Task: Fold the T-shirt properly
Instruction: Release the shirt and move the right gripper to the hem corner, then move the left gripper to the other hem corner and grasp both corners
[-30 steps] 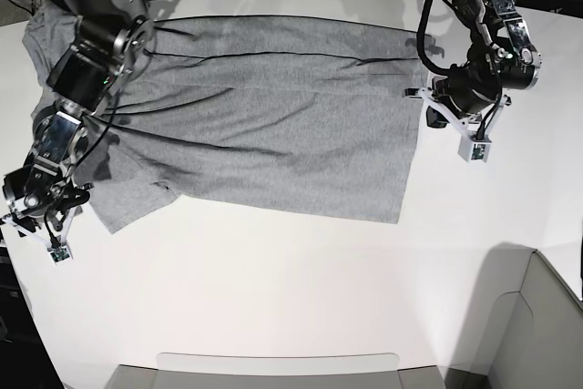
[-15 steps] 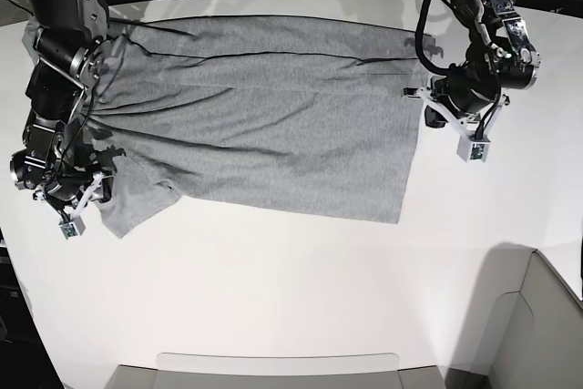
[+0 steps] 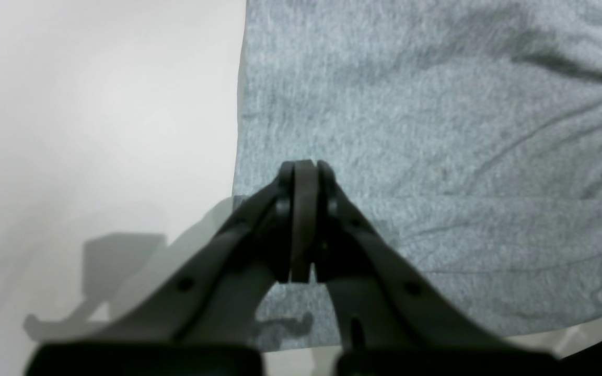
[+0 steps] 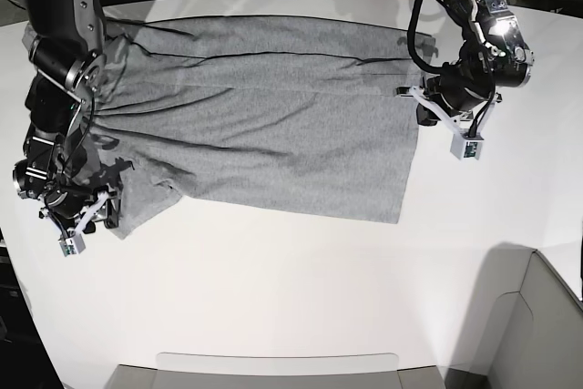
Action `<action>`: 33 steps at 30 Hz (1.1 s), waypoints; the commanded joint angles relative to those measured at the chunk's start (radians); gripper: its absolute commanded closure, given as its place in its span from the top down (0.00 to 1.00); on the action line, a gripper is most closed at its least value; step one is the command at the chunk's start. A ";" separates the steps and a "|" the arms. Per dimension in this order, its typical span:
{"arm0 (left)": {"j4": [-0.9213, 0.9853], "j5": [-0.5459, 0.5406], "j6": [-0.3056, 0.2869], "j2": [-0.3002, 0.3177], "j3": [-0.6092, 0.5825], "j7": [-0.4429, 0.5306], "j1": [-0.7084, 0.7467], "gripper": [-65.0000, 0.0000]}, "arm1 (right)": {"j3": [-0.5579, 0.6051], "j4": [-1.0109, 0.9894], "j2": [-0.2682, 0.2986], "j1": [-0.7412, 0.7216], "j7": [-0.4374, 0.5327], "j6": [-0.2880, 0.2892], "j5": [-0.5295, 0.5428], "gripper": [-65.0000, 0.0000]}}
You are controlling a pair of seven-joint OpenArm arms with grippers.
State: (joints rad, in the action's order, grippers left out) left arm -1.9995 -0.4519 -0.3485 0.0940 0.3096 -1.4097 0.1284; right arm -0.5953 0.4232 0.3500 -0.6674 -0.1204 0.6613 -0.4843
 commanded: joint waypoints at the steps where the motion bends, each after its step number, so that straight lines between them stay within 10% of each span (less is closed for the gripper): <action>1: -0.016 -0.011 -0.001 0.003 0.001 0.013 -0.011 0.00 | 0.007 -0.027 0.034 -0.041 0.034 -0.031 0.011 0.50; 11: -0.016 -0.011 -0.001 0.003 0.004 0.013 -0.011 0.00 | 0.113 -0.241 0.057 -0.076 0.094 -0.200 -0.029 0.50; 20: -0.016 -0.011 -0.001 0.008 0.003 0.013 -0.034 0.00 | 0.189 -0.329 0.039 -0.047 0.055 -0.035 -0.021 0.50; 26: 0.003 -0.009 -0.004 0.071 0.000 0.013 -0.183 0.24 | 0.189 -0.286 0.030 -0.047 -0.002 -0.033 -0.024 0.50; 33: 0.320 -0.015 -0.048 0.180 -0.088 0.017 -0.454 0.27 | 0.189 -0.280 0.033 -0.047 -0.002 -0.033 -0.027 0.50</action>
State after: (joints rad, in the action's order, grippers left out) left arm -1.6524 -0.4450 -0.4019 0.2665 0.2195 -1.4086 -0.3054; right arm -0.4129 0.1555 0.3851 -0.7204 -0.0219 0.6033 -0.4480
